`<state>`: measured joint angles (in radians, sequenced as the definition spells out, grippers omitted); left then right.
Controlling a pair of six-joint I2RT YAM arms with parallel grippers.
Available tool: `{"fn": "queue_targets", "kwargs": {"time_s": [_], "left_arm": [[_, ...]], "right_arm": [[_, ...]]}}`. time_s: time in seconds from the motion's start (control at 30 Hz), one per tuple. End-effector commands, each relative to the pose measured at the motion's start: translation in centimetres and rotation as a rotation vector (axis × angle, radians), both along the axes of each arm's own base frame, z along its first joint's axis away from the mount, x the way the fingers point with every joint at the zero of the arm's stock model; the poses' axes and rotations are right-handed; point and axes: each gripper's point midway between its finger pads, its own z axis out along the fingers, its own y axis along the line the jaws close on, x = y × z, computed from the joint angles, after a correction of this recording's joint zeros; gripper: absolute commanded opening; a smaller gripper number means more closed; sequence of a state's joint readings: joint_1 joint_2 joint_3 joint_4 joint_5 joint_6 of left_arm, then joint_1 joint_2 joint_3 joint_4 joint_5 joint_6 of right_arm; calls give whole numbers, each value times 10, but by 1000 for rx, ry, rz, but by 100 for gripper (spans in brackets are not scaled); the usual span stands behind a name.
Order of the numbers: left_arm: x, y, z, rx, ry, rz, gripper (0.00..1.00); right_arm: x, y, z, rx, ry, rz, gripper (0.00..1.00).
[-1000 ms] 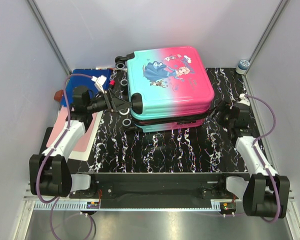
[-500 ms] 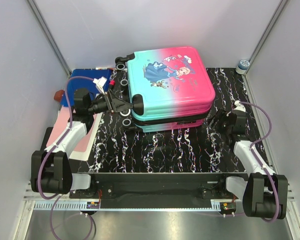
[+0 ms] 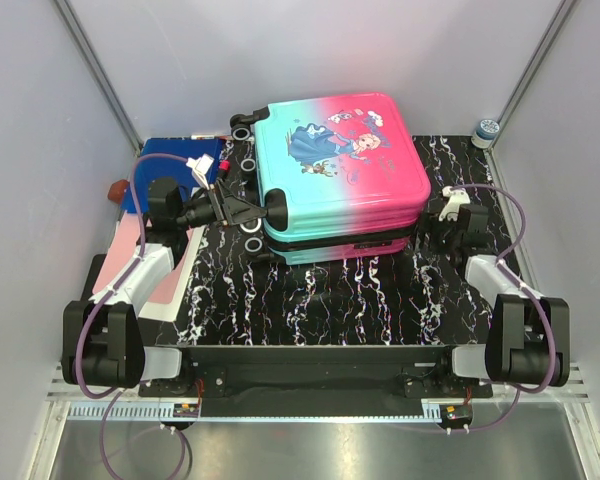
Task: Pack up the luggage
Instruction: Zip the luggage at the corner of the board.
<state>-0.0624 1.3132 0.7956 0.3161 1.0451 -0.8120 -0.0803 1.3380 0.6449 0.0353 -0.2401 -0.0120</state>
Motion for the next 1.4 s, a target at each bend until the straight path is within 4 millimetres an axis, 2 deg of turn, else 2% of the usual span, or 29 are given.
{"fn": "queue_targets", "kwargs": {"time_s": [0.0, 0.03, 0.13, 0.2, 0.33, 0.6, 0.77, 0.83, 1.03, 1.17, 1.37], "left_arm": [[4, 3, 24, 0, -135, 23, 0], [4, 3, 25, 1, -138, 23, 0], [3, 3, 25, 1, -139, 20, 0], [3, 2, 25, -3, -135, 15, 0], [2, 2, 26, -3, -138, 12, 0], [3, 2, 24, -3, -132, 8, 0], [2, 2, 24, 7, -139, 7, 0], [2, 3, 24, 14, -144, 9, 0], [3, 3, 22, 22, -139, 12, 0], [4, 3, 19, 23, -130, 10, 0], [5, 3, 20, 23, -131, 9, 0]], "right_arm": [[22, 18, 43, -64, -312, 214, 84], [21, 19, 53, -74, -360, 228, 85], [17, 17, 63, -96, -428, 273, 87], [13, 28, 69, -87, -480, 355, 86], [11, 30, 71, -106, -538, 393, 86], [25, 19, 85, -123, -613, 447, 85], [31, 23, 98, -106, -659, 520, 84], [35, 20, 99, -119, -665, 528, 81], [38, 26, 124, -121, -745, 596, 77], [35, 32, 138, -112, -794, 633, 66], [46, 23, 128, -150, -775, 589, 61]]}}
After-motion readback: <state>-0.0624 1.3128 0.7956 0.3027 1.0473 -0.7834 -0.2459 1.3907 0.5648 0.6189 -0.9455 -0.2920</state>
